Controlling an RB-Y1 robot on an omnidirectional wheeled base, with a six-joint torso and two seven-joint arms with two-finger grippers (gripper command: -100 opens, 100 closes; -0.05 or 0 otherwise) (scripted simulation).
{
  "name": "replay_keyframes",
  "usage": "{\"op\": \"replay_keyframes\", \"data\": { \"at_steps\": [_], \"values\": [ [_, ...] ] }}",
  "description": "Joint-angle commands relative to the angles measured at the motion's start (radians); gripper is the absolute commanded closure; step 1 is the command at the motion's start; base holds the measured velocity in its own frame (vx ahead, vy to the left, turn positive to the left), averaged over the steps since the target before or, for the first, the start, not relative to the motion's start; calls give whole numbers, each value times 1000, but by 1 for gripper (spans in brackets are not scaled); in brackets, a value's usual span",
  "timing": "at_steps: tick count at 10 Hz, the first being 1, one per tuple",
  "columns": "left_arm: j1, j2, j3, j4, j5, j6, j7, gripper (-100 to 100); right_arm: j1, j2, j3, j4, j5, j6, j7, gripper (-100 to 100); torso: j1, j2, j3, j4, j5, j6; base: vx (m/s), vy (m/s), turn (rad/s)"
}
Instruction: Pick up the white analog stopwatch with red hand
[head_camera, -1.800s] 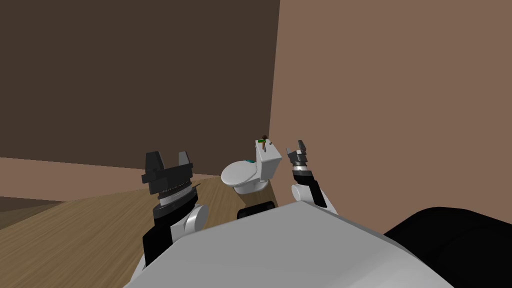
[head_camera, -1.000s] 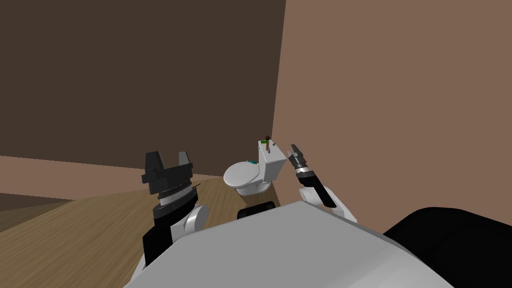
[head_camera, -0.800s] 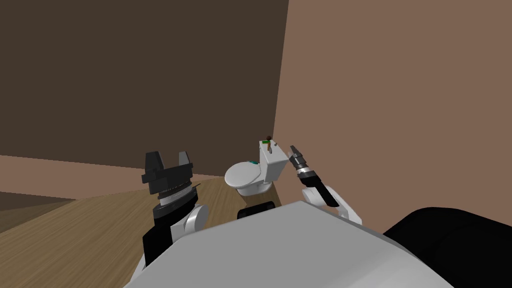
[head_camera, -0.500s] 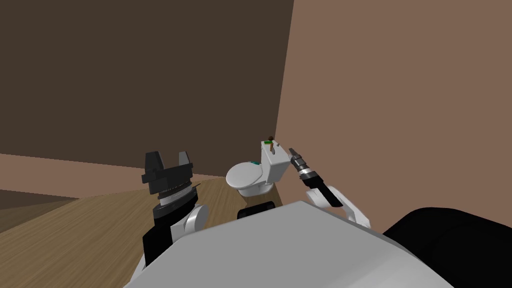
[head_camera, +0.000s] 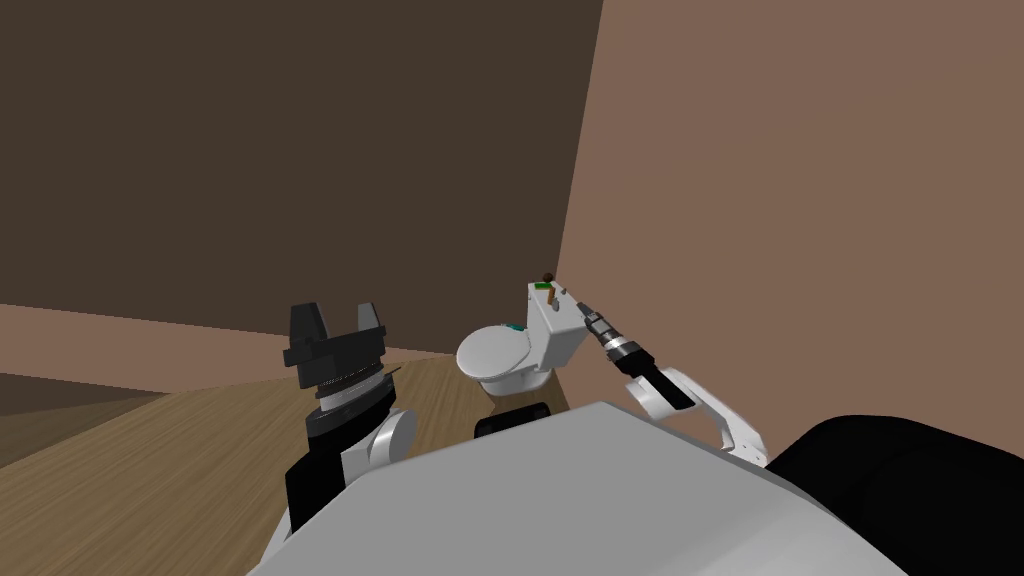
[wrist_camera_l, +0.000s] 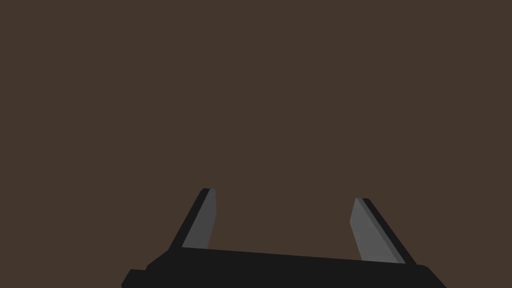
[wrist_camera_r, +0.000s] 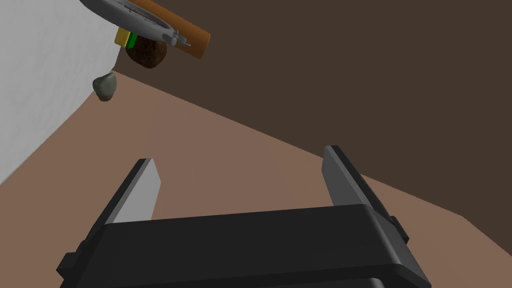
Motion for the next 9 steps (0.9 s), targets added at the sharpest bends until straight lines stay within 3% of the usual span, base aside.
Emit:
{"op": "replay_keyframes", "data": {
  "at_steps": [1, 9],
  "values": [
    [0, 0, 0, 0, 0, 0, 0, 0, 13, -42, -3, 8, 14, 24, 8, -100, 0, 0, 0, 0, 0, 0, 47, 73, 21],
    [0, 0, 0, 0, 0, 0, 0, 0, 66, -271, -28, 56, 71, 134, 35, -100, -1, 0, 0, 0, 0, 0, 51, 59, 20]
  ]
}}
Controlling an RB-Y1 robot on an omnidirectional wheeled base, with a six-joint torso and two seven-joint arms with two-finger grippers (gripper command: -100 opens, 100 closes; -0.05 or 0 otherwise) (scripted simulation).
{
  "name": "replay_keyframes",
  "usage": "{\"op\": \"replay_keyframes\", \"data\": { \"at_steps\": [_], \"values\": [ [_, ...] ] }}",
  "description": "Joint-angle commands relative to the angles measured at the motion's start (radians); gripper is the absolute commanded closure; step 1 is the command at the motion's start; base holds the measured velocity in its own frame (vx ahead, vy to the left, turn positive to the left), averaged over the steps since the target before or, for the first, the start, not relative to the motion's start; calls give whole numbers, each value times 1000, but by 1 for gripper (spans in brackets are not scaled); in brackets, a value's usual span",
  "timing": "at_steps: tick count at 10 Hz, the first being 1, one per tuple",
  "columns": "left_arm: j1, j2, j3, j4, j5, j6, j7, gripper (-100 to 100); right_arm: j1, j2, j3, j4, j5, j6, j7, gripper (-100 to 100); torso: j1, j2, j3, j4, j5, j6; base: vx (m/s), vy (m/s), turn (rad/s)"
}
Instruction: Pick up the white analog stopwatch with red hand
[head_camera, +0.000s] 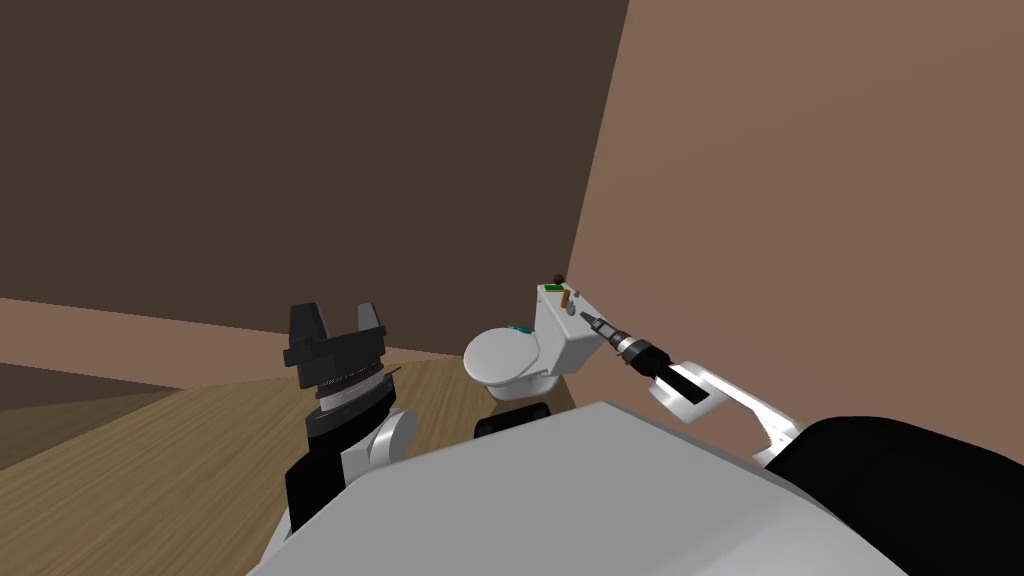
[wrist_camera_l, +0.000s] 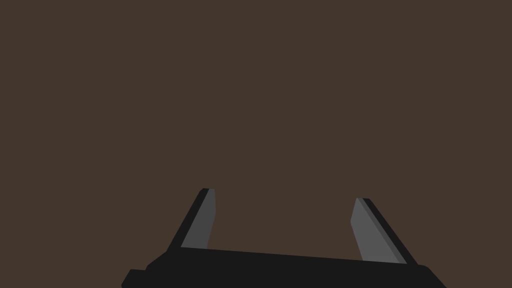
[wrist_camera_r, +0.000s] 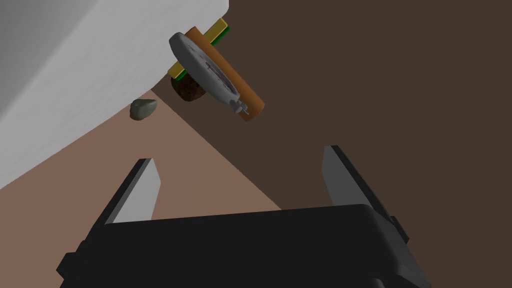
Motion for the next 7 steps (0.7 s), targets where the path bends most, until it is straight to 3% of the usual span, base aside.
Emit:
{"op": "replay_keyframes", "data": {
  "at_steps": [1, 7],
  "values": [
    [0, 0, 0, 0, 0, 0, 0, 0, 1, -33, -4, 7, 3, 14, 1, -100, 0, 0, 0, 0, 0, 0, 38, 47, 6],
    [0, 0, 0, 0, 0, 0, 0, 0, 40, -206, -23, 47, 46, 98, 21, -100, -1, 1, 1, 0, 0, 0, 46, 54, 20]
  ]
}}
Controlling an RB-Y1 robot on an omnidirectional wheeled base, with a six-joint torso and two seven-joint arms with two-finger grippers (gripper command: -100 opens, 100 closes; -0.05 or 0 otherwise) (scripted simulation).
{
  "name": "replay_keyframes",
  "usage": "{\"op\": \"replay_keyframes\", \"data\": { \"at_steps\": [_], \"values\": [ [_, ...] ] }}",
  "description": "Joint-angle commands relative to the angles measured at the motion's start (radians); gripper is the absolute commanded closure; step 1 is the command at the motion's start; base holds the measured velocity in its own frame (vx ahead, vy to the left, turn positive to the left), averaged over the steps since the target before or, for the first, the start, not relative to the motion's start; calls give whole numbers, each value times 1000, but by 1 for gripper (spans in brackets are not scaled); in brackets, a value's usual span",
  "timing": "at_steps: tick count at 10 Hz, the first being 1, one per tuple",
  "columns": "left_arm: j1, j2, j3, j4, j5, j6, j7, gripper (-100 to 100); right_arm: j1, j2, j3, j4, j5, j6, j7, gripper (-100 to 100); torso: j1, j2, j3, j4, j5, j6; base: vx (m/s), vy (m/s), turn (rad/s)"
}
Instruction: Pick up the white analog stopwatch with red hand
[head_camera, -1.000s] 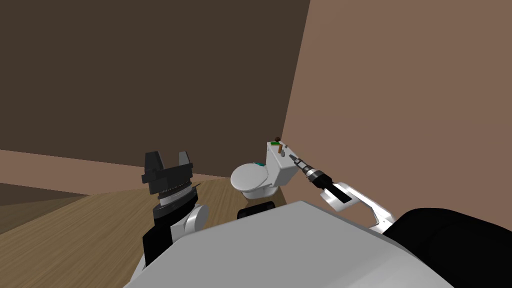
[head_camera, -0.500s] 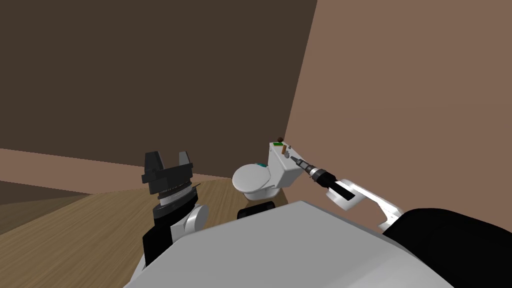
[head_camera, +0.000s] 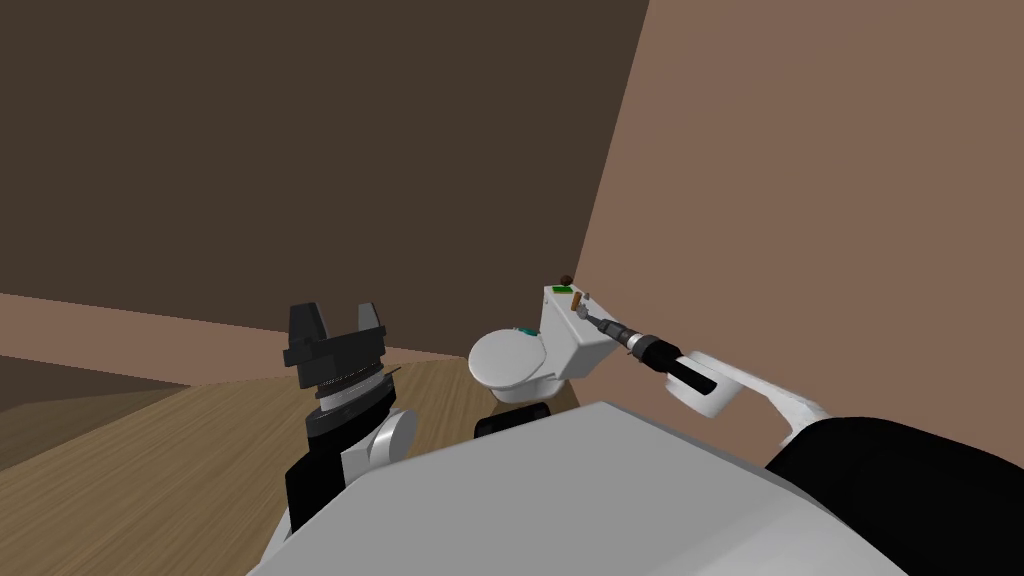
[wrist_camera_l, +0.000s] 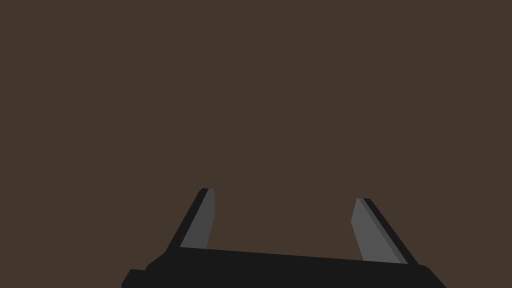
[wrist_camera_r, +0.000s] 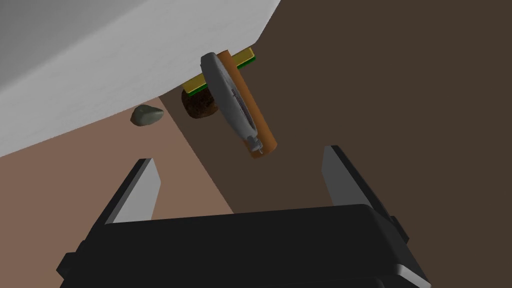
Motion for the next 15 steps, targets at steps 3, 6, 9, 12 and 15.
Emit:
{"op": "replay_keyframes", "data": {
  "at_steps": [3, 6, 9, 12, 15],
  "values": [
    [0, 0, 0, 0, 0, 0, 0, 0, 19, -100, -8, 19, 24, 53, 12, -100, 0, 0, 0, 0, 0, 0, 47, 57, 16],
    [0, 0, 0, 0, 0, 0, 0, 0, 40, -196, -19, 44, 49, 102, 24, -100, 1, 0, 0, 0, 0, 0, 58, 69, 25],
    [0, 0, 0, 0, 0, 0, 0, 0, 52, -257, -25, 59, 62, 128, 30, -100, -1, 1, 1, 0, 0, 0, 36, 41, 14],
    [0, 0, 0, 0, 0, 0, 0, 0, 50, -285, -22, 70, 68, 141, 33, -100, -1, 1, 0, 0, 0, 0, 32, 33, 7],
    [0, 0, 0, 0, 0, 0, 0, 0, 36, -288, -22, 137, 68, 79, 37, -100, -2, 3, 2, 1, -1, 1, 15, 28, -58]
  ]
}}
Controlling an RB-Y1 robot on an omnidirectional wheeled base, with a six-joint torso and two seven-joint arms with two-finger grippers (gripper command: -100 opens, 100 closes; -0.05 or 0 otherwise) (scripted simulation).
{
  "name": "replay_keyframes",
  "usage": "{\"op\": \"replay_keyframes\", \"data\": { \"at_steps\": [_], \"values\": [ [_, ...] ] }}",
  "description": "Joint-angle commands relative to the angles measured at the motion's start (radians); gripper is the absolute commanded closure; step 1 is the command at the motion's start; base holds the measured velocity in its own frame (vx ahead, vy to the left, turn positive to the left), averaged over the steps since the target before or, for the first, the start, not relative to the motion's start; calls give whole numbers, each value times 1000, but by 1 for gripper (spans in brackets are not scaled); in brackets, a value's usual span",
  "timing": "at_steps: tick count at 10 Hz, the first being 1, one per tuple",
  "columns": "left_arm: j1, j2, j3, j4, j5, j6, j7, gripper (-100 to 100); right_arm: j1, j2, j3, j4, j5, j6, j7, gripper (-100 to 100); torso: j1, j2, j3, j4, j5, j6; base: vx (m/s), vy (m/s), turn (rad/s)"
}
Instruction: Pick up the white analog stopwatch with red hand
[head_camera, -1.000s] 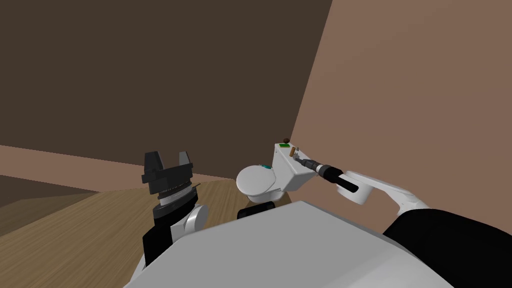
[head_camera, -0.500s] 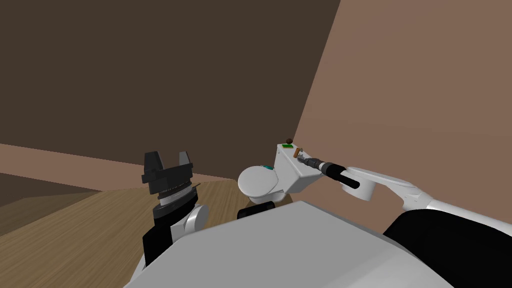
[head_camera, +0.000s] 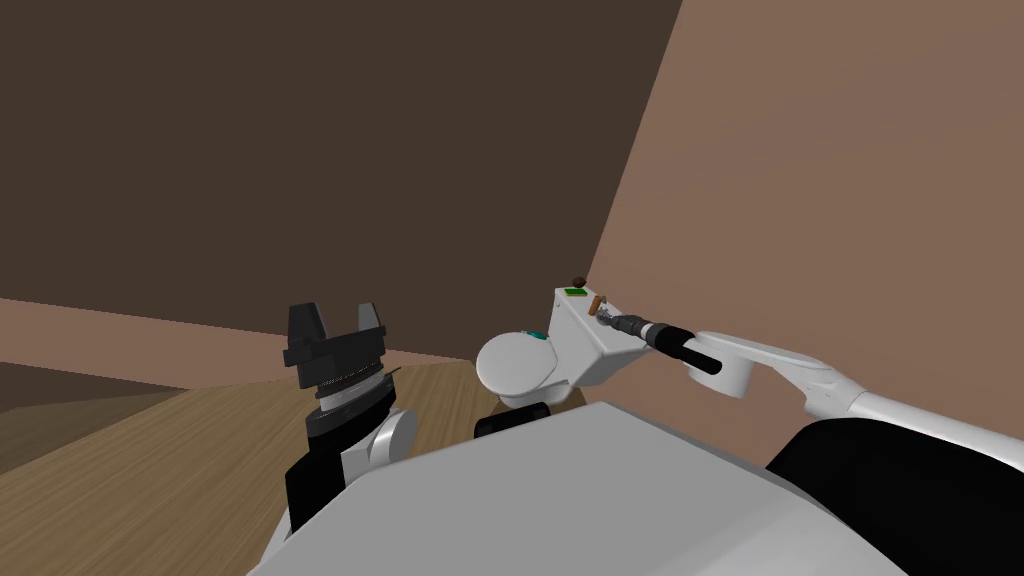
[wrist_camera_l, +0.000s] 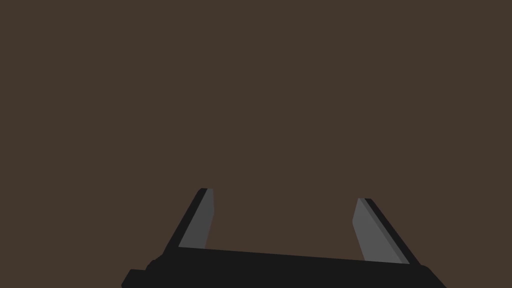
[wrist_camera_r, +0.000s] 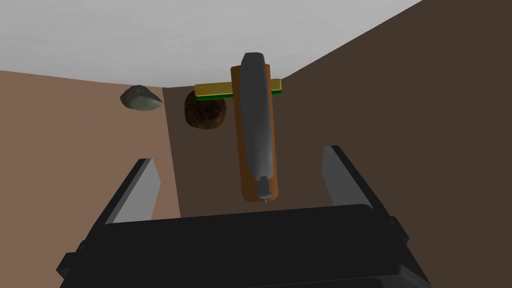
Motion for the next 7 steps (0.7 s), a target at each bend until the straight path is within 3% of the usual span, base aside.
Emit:
{"op": "replay_keyframes", "data": {
  "at_steps": [1, 4, 6, 7],
  "values": [
    [0, 0, 0, 0, 0, 0, 0, 0, -18, 0, 1, 50, 0, -50, 5, -100, 0, 0, 0, 0, 0, 0, 35, 68, -131],
    [0, 0, 0, 0, 0, 0, 0, 0, -32, -2, 0, 136, -1, -135, 8, -100, 2, 0, 0, 0, 0, 0, 16, 59, -56],
    [0, 0, 0, 0, 0, 0, 0, 0, -32, -2, 0, 147, -1, -146, 8, -100, -1, 0, 0, 0, 0, 0, -1, 0, 5],
    [0, 0, 0, 0, 0, 0, 0, 0, -46, -3, -1, 194, -2, -193, 12, -100, -3, 1, 1, 0, -1, -1, 11, 33, -40]
  ]
}}
